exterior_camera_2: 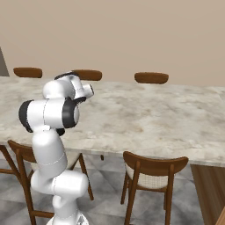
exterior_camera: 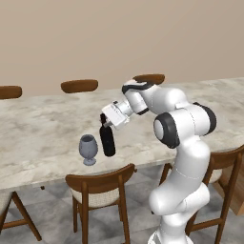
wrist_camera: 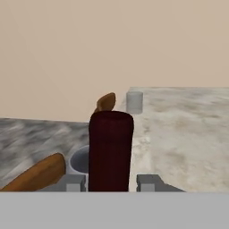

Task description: There is a wine glass and glass cup on the dining counter. Place the wine bottle next to the wine glass and the juice bottle next to the glass cup.

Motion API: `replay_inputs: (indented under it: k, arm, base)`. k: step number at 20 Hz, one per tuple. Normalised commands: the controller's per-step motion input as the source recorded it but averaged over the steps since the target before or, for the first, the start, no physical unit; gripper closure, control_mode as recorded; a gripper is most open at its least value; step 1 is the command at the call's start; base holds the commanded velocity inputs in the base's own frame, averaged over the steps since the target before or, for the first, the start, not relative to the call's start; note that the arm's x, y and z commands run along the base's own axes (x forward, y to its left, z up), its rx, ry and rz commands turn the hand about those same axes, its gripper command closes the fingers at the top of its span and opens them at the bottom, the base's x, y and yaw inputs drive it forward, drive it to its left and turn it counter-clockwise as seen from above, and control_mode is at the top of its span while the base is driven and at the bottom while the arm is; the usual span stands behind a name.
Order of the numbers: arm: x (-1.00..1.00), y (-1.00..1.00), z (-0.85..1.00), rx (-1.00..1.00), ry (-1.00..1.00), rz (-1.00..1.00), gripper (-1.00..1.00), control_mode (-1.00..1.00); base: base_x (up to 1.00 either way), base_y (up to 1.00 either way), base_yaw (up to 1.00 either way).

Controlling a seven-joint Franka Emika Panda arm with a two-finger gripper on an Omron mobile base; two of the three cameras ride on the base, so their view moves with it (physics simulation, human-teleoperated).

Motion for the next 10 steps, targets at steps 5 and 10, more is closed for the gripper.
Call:
replay_inputs:
  k: [5, 10]
  arm:
    - [0.00, -0.03, -0.14, 0.00, -0.02, 0.02, 1.00, -1.00]
    - [-0.03, -0.05, -0.18, 0.00, -0.08, 0.01, -1.00, -1.00]
  base:
    - [0.00, 0.00, 0.00]
    - [0.00, 0.00, 0.00]
